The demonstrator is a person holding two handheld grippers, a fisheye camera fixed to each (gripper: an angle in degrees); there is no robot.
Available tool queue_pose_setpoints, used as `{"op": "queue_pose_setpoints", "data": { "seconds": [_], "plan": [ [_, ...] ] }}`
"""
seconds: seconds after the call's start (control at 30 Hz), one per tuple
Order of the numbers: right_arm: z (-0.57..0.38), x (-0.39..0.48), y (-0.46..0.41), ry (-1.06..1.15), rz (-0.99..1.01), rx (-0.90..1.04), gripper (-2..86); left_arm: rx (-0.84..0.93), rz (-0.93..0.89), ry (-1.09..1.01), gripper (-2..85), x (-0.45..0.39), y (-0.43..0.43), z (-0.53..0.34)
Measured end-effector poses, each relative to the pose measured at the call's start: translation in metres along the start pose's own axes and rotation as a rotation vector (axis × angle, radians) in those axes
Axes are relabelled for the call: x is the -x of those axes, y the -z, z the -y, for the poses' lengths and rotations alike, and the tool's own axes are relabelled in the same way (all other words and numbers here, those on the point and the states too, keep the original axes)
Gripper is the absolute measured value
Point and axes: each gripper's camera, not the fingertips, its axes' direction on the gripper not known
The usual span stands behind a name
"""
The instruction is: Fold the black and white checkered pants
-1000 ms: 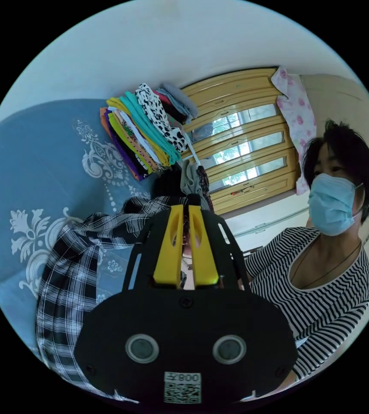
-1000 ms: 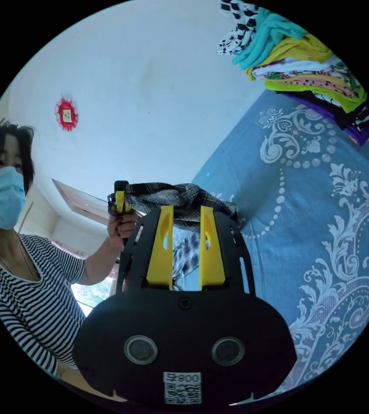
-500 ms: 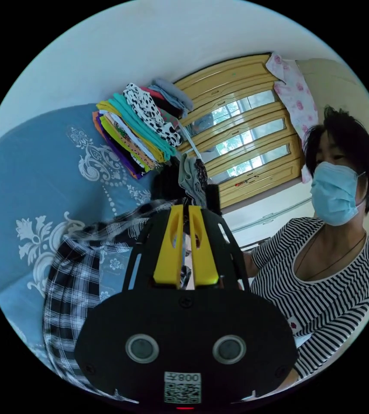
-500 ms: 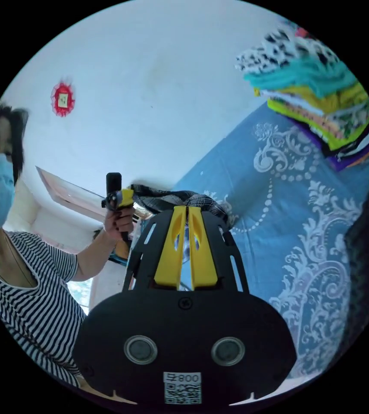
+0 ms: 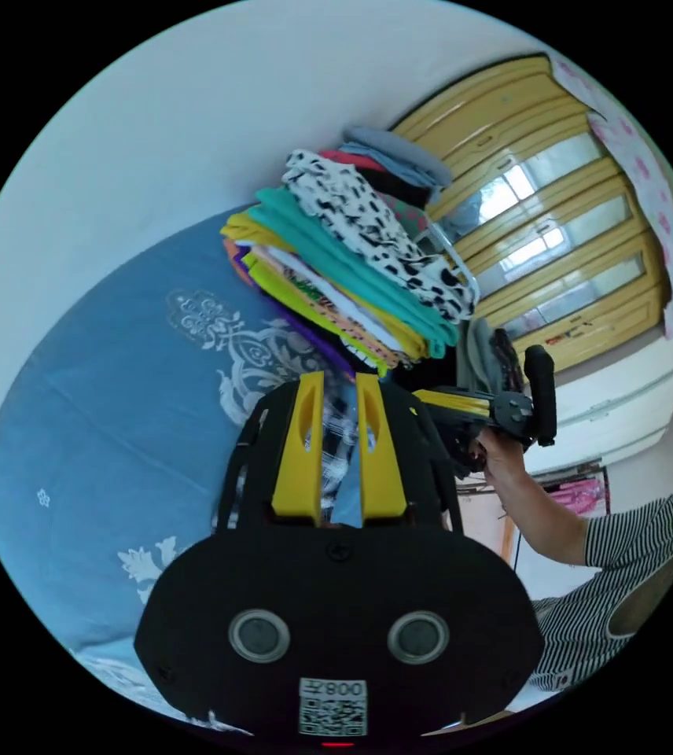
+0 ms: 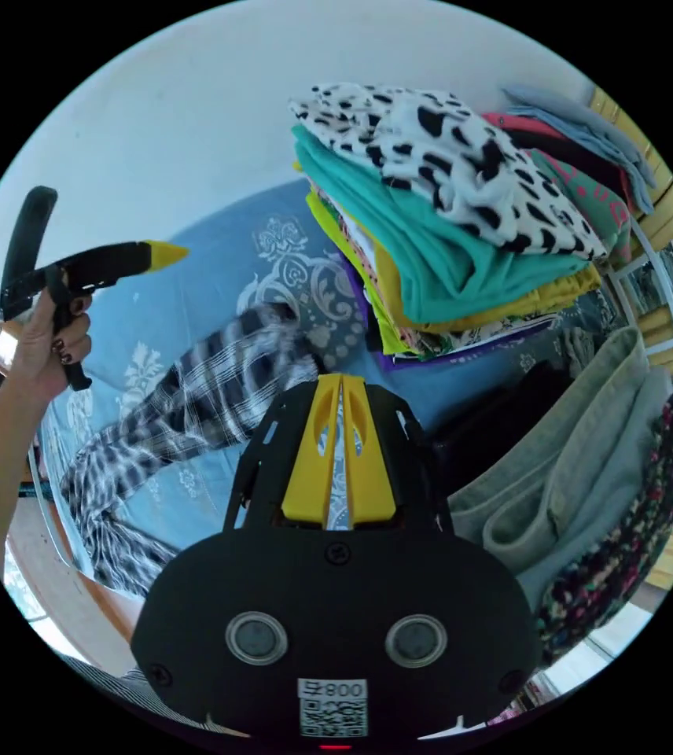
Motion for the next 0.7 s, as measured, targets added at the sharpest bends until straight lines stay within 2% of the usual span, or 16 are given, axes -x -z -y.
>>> {"op": "queue_pose_setpoints", "data": {
  "seconds": [0.17,0.27,0.43,0.6,0.7],
  "plan": [
    [-0.027,0.008,-0.01,0.049,0.1,-0.013,0.3,-0.017,-0.063,0.073,7.1,0.035,-0.009,-0.069],
    [-0.064,0.017,-0.021,0.108,0.161,0.074,0.6,0.077,-0.129,0.138,7.1,0.045,-0.024,-0.145],
    [-0.144,0.021,-0.05,0.131,0.222,0.374,2.3,0.355,-0.225,0.304,7.2,0.025,-0.078,-0.292],
    [-0.182,0.019,-0.054,0.058,0.422,0.476,5.8,0.349,-0.312,0.336,7.5,0.003,-0.112,-0.333],
    [-0.194,0.035,-0.057,0.11,0.352,0.501,7.7,0.326,-0.372,0.312,7.8,-0.001,-0.136,-0.327]
  ]
}}
